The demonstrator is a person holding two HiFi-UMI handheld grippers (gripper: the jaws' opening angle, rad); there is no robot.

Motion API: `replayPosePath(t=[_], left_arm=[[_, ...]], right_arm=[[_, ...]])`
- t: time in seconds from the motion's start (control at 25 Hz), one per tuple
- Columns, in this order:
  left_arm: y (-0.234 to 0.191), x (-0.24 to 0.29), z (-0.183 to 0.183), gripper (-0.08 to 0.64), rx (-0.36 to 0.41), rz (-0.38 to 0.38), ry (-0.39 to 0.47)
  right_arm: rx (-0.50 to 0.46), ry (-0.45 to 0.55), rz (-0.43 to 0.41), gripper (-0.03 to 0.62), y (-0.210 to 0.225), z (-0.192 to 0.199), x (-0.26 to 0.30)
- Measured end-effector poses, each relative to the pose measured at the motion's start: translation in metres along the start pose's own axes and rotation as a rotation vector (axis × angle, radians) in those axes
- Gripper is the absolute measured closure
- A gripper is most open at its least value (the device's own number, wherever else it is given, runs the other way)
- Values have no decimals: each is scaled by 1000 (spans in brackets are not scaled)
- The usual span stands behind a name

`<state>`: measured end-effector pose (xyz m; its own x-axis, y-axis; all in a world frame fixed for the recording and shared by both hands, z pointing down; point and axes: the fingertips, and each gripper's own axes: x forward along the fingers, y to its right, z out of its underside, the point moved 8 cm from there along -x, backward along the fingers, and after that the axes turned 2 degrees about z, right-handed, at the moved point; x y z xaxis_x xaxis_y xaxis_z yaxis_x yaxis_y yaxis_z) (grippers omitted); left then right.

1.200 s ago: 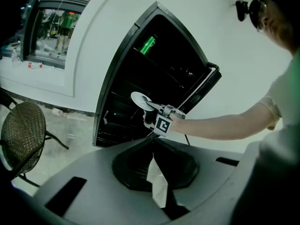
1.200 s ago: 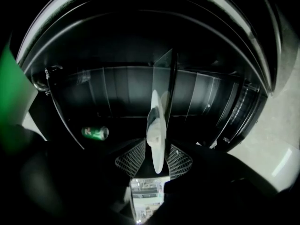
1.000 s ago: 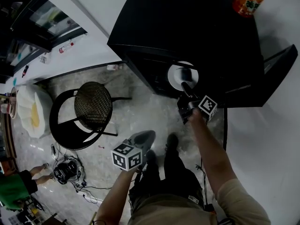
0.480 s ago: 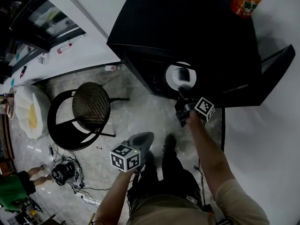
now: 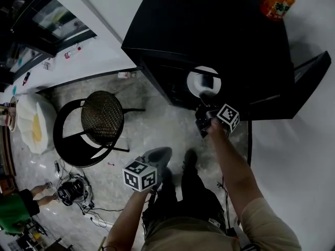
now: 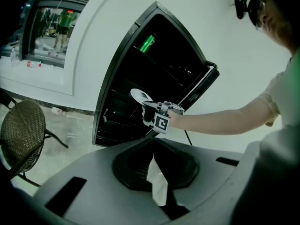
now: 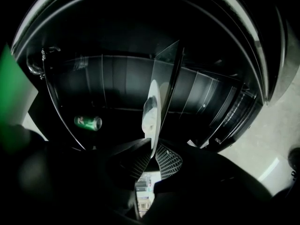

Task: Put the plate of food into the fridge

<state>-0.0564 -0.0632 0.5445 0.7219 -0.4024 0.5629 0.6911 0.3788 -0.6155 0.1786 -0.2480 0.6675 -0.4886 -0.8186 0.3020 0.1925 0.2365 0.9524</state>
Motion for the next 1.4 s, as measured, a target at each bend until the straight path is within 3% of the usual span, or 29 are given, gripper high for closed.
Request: replayPosePath(t=[0.48,1.08,1.4], left_arm=[[-3,1,3,548,8,8,-27],[-5,2,1,548,20,1,-45],[-3,2,4,548,30,7,-55]], right_arm=[[-28,25,29,551,-6,-6,12],[8,5,-23,549,-3,-2,2],[-43,0,15,551,-5,-4,4]])
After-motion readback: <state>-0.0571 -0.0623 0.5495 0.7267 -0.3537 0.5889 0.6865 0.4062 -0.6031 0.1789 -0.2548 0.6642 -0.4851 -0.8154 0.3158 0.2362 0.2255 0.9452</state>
